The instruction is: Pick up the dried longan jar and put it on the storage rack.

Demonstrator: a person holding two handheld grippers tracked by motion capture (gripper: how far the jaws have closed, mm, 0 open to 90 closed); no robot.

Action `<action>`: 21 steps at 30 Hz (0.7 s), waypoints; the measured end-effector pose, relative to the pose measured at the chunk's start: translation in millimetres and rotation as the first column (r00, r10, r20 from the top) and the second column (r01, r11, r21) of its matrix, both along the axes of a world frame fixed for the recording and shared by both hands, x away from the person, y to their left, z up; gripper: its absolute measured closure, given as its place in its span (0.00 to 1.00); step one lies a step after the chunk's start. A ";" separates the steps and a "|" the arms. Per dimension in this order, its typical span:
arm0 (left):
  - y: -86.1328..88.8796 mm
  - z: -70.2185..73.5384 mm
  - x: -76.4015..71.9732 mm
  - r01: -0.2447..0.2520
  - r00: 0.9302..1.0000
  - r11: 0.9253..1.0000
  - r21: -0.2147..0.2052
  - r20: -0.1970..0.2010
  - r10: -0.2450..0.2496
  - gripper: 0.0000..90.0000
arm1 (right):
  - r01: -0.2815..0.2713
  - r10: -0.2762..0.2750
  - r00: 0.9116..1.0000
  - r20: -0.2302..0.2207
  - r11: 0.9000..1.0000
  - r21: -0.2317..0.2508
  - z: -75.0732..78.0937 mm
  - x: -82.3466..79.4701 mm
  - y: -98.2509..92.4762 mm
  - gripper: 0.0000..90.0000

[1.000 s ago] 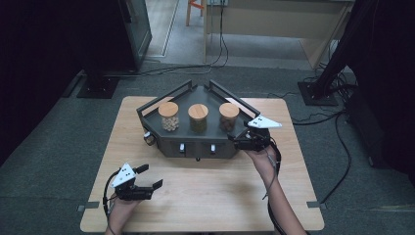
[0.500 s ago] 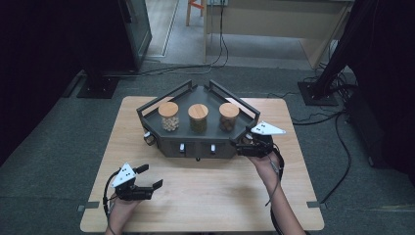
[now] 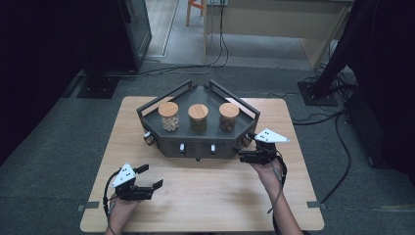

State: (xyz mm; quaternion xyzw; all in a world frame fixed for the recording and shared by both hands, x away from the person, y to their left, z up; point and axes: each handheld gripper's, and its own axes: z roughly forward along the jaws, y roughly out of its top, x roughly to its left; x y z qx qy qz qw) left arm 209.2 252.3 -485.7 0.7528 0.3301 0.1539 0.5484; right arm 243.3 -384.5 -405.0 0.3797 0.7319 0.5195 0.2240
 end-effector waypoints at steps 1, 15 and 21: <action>0.0 0.1 -0.1 0.000 1.000 1.000 0.000 0.000 0.000 0.13 | -0.001 0.001 1.000 -0.001 1.000 -0.003 -0.3 -0.6 0.2 0.17; 0.1 -0.1 -0.1 -0.001 1.000 1.000 -0.002 0.000 0.001 0.13 | -0.013 0.013 1.000 0.000 1.000 0.004 -11.3 -9.6 -0.9 0.17; -0.1 0.0 0.0 0.000 1.000 1.000 0.000 0.001 0.000 0.13 | -0.011 0.011 1.000 0.000 1.000 0.000 -16.2 -14.3 -2.6 0.17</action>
